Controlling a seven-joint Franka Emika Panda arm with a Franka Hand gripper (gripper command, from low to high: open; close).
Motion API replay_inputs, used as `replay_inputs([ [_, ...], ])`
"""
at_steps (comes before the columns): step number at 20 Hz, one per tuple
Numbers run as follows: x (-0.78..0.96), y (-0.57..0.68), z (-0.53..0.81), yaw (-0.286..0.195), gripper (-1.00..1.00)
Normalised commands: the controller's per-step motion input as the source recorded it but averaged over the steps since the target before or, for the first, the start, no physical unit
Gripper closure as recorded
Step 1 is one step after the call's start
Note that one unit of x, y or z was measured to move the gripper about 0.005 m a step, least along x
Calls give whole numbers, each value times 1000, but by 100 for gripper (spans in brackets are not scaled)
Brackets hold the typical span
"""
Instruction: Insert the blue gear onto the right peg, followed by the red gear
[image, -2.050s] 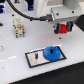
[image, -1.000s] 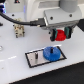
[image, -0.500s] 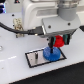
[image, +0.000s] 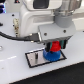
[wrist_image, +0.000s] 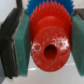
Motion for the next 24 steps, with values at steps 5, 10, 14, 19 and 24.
replay_inputs([
  [5,355,-263,387,0,100],
  [10,316,-283,131,0,100],
  [14,71,-25,-36,0,100],
  [19,0,147,272,0,100],
  [24,44,78,417,0,100],
])
